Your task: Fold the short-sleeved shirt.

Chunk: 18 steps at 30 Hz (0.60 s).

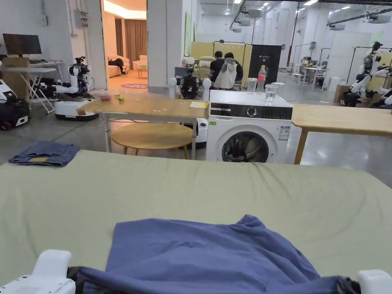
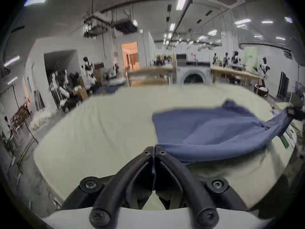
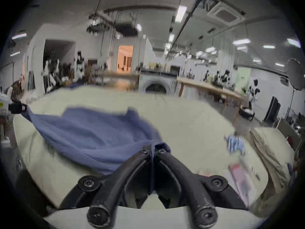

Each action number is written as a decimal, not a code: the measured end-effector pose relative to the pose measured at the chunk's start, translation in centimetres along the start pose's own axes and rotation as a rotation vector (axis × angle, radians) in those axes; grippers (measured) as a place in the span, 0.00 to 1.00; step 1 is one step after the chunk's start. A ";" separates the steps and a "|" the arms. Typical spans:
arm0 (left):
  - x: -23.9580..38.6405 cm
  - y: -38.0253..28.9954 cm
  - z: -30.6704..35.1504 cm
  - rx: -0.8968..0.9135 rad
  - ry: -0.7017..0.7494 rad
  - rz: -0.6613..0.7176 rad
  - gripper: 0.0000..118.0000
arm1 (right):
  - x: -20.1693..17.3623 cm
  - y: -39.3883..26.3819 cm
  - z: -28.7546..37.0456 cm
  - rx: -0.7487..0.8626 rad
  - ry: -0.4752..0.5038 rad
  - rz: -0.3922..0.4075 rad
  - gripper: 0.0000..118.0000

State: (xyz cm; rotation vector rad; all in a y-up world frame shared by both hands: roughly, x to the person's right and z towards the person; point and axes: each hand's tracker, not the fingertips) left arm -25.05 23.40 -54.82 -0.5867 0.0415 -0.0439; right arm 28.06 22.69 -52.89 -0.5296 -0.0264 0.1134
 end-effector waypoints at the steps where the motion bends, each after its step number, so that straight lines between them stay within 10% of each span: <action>1: 0.0 -1.8 -0.1 -0.030 -0.004 0.000 0.00 | -0.2 -2.0 -0.1 -0.063 0.018 -0.017 0.00; 6: -0.6 -6.7 -0.1 -0.049 0.013 0.018 0.07 | -0.2 -7.3 -0.3 -0.186 0.039 -0.087 0.03; 9: 0.2 -4.8 3.0 0.045 -0.048 0.020 0.82 | -1.5 -4.4 2.5 -0.098 -0.017 -0.099 0.73; 11: 1.7 -3.1 5.4 0.077 -0.071 0.010 0.90 | -2.6 -2.4 4.7 -0.007 0.079 -0.140 0.95; 18: 5.5 -2.0 8.4 0.152 -0.084 -0.047 0.90 | -9.2 -0.2 7.7 0.096 0.140 -0.135 0.93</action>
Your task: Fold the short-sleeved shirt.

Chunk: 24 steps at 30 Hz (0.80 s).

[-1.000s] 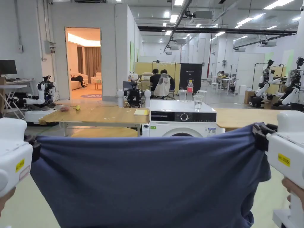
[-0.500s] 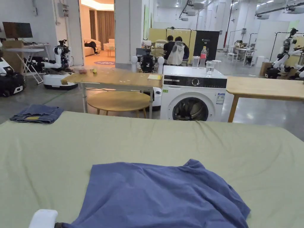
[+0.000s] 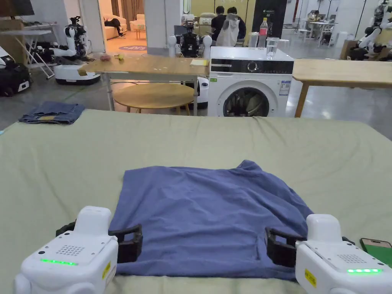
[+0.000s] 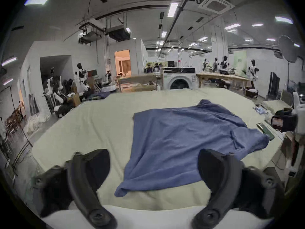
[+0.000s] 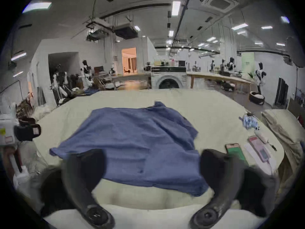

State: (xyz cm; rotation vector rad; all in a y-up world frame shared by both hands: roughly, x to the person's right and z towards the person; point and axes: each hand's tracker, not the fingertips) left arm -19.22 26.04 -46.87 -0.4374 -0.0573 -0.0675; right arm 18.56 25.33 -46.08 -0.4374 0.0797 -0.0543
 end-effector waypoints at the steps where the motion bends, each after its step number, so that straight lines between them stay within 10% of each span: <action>1: 0.3 -0.5 0.2 -0.014 -0.001 0.000 0.71 | -0.6 -0.1 -0.1 0.000 -0.005 -0.002 0.55; 2: 0.1 -0.9 -0.1 -0.037 0.001 -0.001 0.39 | -1.2 -0.3 -0.5 -0.005 -0.027 0.005 0.10; 3: -0.4 -1.5 -0.5 -0.087 -0.001 0.006 0.04 | -1.2 -0.4 -0.7 -0.014 -0.049 0.011 0.00; 11: -7.2 -7.1 0.2 -0.210 0.050 0.068 0.00 | -0.5 -2.4 -1.5 -0.067 0.023 0.000 0.00; 12: -7.8 -7.7 -0.1 -0.210 0.042 0.072 0.00 | -0.3 -2.7 -1.8 -0.078 0.021 -0.006 0.00; 14: -8.9 -8.1 -1.0 -0.235 0.021 0.078 0.77 | 0.1 -3.1 -2.5 -0.102 0.002 -0.002 0.00; 15: -9.2 -8.4 -1.9 -0.269 -0.018 0.086 1.00 | 0.2 -3.1 -2.6 -0.113 -0.003 -0.003 0.00; 20: -10.0 -7.7 -7.1 -0.334 -0.045 0.046 0.95 | 1.7 -3.4 -3.7 -0.141 -0.037 -0.032 0.00; 24: -10.7 -7.7 -10.4 -0.393 -0.106 0.108 0.72 | 3.1 -3.4 -3.9 -0.157 -0.082 -0.040 0.00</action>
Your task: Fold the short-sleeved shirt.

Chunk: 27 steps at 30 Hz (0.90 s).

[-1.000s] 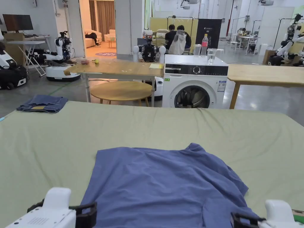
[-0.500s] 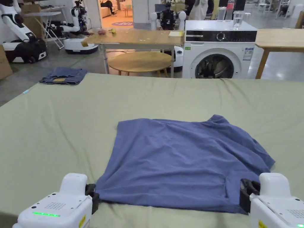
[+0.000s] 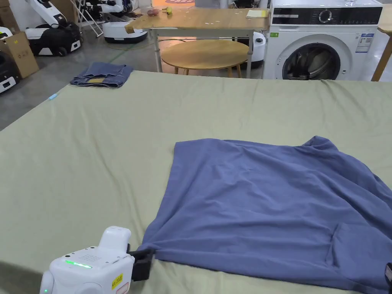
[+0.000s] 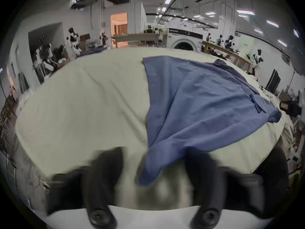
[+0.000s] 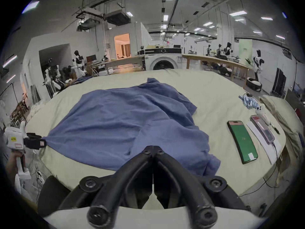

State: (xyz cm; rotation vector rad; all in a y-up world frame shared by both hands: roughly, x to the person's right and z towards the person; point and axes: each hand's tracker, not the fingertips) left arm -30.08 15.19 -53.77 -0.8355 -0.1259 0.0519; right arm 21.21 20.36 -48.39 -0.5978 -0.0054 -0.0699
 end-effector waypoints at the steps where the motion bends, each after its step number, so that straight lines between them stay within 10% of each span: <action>1: -0.1 -0.1 -0.4 -0.001 -0.008 0.007 0.30 | 0.4 0.1 0.0 -0.003 -0.010 -0.001 0.00; 2: -0.3 0.1 -0.3 0.015 -0.025 0.017 0.02 | 1.0 0.1 0.1 -0.006 -0.019 -0.002 0.00; 10: 1.3 1.0 2.3 0.058 -0.011 0.003 0.00 | 6.6 -1.0 1.2 0.011 -0.104 -0.020 0.06; 13: 2.4 1.4 2.9 0.079 -0.006 -0.012 0.00 | 7.8 -1.4 0.8 -0.029 -0.109 -0.016 0.99; 14: 2.6 1.6 3.0 0.085 -0.004 -0.017 0.00 | 7.8 -1.9 0.7 -0.023 -0.115 0.027 1.00; 18: 4.0 1.7 3.1 0.092 0.003 -0.031 0.00 | 7.7 -2.9 -0.9 -0.017 -0.098 0.085 0.97; 22: 4.3 1.5 3.3 0.091 0.013 -0.025 0.00 | 9.0 -3.4 -3.2 -0.088 -0.005 -0.004 0.02; 27: 4.4 1.3 4.4 0.066 0.067 -0.049 0.00 | 10.0 -2.6 -1.6 -0.049 0.049 -0.091 0.02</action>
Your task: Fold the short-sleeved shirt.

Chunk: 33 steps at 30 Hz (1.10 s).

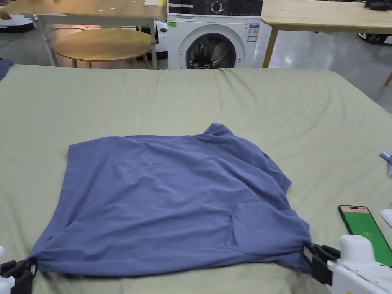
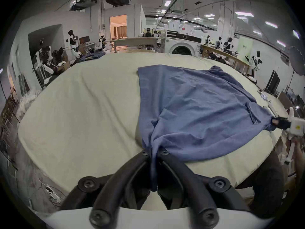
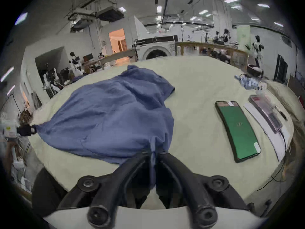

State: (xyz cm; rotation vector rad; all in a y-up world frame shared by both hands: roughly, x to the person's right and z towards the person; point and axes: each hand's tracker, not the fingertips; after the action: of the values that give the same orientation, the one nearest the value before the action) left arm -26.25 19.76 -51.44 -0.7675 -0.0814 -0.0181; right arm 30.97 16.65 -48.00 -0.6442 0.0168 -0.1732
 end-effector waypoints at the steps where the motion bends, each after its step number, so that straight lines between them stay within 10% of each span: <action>1: 0.0 0.2 0.3 -0.007 0.028 -0.022 0.00 | 0.0 0.3 0.6 0.014 0.003 -0.009 0.02; 10: 0.5 7.7 -0.6 -0.008 0.088 -0.131 0.00 | -1.8 9.1 1.7 0.049 -0.055 0.049 0.02; 23: 0.7 15.3 -15.0 -0.251 0.078 -0.077 0.00 | -2.4 14.6 -15.2 -0.170 -0.164 0.157 0.02; 24: 0.8 15.1 -14.4 -0.226 0.072 -0.071 0.08 | -2.2 14.2 -15.1 -0.168 -0.163 0.158 0.05; 27: 1.1 14.4 -10.9 -0.104 0.055 -0.049 0.84 | -2.3 13.6 -12.6 -0.122 -0.137 0.124 0.80; 33: 3.7 8.5 -3.5 0.162 0.091 -0.048 0.92 | -7.1 9.3 -4.2 0.086 -0.065 0.107 0.91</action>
State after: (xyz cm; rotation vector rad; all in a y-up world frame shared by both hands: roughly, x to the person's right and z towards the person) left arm -21.97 23.49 -59.49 -0.6017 -0.0142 -0.0911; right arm 25.10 22.61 -57.20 -0.5618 -0.0189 -0.0495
